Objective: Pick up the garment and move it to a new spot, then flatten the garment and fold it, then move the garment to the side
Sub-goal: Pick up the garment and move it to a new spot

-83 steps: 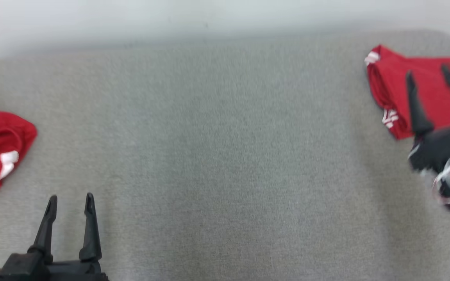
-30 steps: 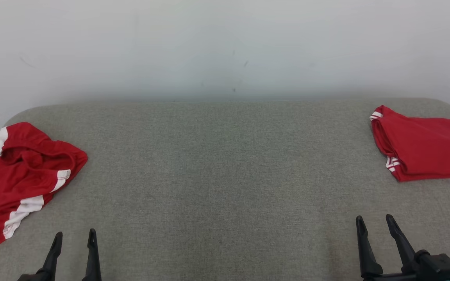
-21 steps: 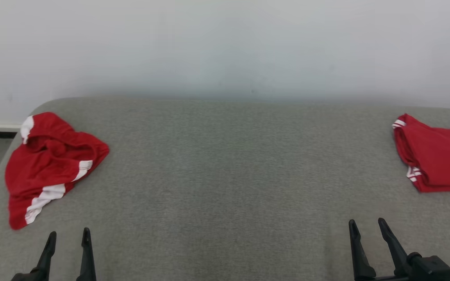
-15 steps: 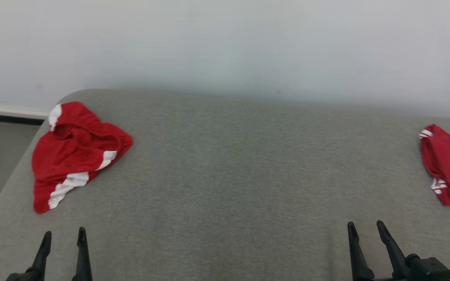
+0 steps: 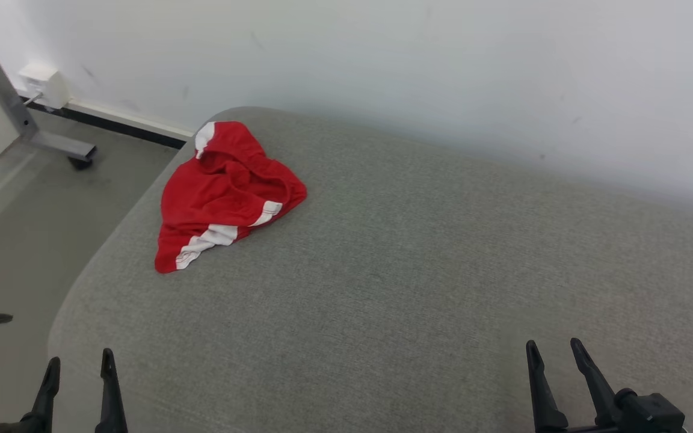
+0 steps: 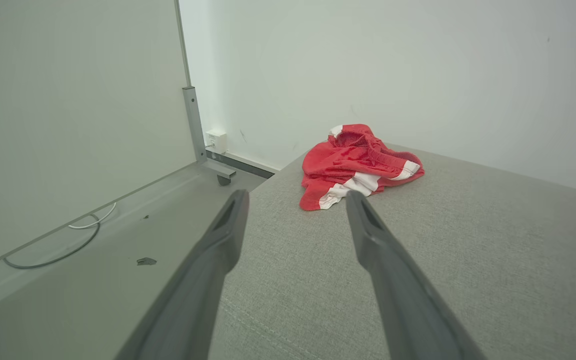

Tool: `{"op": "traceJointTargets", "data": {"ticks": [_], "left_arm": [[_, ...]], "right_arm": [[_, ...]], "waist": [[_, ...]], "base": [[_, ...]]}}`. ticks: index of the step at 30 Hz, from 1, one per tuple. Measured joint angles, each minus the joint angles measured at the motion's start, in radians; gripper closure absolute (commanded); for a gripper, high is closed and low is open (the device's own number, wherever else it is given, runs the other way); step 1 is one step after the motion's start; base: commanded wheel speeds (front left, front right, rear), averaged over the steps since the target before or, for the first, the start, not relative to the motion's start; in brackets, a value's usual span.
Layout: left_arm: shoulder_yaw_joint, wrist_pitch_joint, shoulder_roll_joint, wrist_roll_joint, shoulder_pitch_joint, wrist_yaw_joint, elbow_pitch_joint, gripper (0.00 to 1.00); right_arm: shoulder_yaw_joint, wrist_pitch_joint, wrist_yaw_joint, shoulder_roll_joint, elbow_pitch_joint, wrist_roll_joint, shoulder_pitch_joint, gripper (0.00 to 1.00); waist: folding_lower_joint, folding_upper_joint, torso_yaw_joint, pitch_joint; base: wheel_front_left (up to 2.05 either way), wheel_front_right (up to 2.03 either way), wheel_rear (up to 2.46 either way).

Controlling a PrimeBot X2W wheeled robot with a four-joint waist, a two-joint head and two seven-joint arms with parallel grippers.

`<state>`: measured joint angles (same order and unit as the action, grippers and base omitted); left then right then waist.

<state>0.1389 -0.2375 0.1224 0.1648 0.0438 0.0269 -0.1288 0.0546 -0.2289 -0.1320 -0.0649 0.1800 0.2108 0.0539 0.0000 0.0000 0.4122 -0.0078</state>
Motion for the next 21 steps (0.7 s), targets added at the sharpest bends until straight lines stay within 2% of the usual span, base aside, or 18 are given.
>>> {"op": "traceJointTargets", "data": {"ticks": [8, 15, 21], "left_arm": [[0.009, -0.005, -0.002, 0.013, 0.01, -0.017, 0.011, 0.0], [0.019, -0.01, -0.002, 0.022, 0.018, -0.025, 0.018, 0.0], [-0.001, -0.01, 0.008, 0.029, -0.042, -0.008, -0.008, 0.0]], "right_arm": [[0.023, 0.004, 0.0, -0.002, 0.005, 0.0, -0.025, 0.0], [0.046, 0.004, 0.0, -0.009, 0.022, 0.01, -0.055, 0.0], [-0.001, 0.0, 0.0, -0.014, 0.016, 0.006, -0.048, 0.0]], "waist": [[0.0, 0.0001, 0.088, 0.018], [0.0001, 0.0001, 0.106, 0.041], [0.0002, 0.0001, 0.101, 0.055]], "base": [[0.0, 0.0, 0.0], [0.0, 0.0, 0.0], [0.0, 0.0, 0.0]]}}
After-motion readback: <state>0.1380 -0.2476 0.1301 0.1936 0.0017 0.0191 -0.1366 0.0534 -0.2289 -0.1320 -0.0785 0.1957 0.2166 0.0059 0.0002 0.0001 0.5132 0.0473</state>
